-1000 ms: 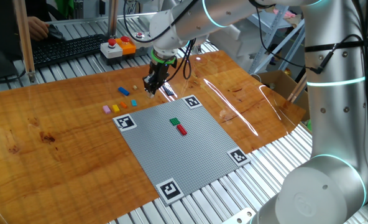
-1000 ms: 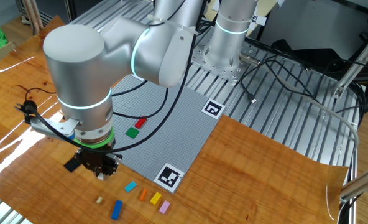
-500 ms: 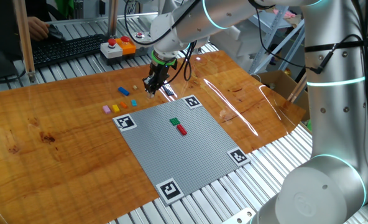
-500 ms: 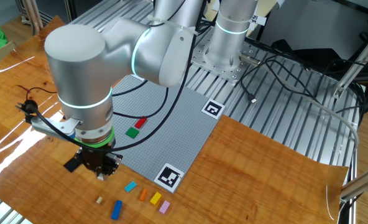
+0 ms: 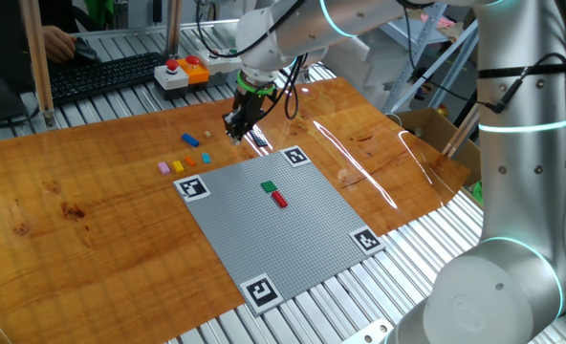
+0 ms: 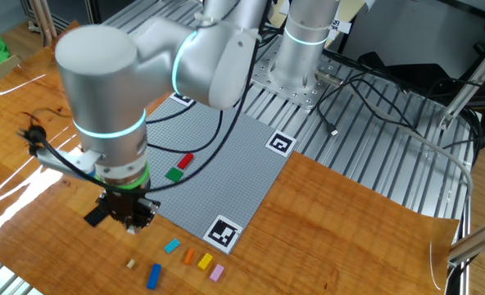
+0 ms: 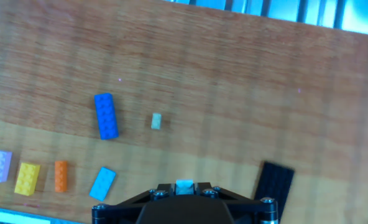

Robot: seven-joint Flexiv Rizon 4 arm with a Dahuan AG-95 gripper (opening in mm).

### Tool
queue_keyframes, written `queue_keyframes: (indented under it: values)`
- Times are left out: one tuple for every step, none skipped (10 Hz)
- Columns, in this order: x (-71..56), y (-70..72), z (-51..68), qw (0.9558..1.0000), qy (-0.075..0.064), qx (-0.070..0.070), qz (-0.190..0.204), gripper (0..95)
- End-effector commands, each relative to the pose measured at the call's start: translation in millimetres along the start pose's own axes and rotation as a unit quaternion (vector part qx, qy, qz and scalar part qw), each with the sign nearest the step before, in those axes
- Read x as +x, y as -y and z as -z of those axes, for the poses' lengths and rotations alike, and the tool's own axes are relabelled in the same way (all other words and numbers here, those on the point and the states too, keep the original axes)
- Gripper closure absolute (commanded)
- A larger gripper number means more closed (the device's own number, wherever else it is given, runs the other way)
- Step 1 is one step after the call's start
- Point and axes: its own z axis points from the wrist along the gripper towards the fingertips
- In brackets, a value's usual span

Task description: Stack small Lego blocks randomly, one at a time

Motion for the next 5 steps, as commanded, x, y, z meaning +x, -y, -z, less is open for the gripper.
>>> queue_keyframes:
  values:
    - [11.4, -3.2, 12.6, 0.9997, 0.0, -0.002, -0.024, 95.0]
    - [16.9, -4.1, 14.7, 0.9996, 0.0, -0.002, -0.027, 95.0]
    - [20.2, -5.6, 14.5, 0.9995, 0.001, -0.001, -0.032, 95.0]
    - [20.7, -6.1, 14.4, 0.9994, 0.001, -0.001, -0.034, 95.0]
    - [21.1, -6.3, 14.4, 0.9993, 0.003, -0.001, -0.037, 95.0]
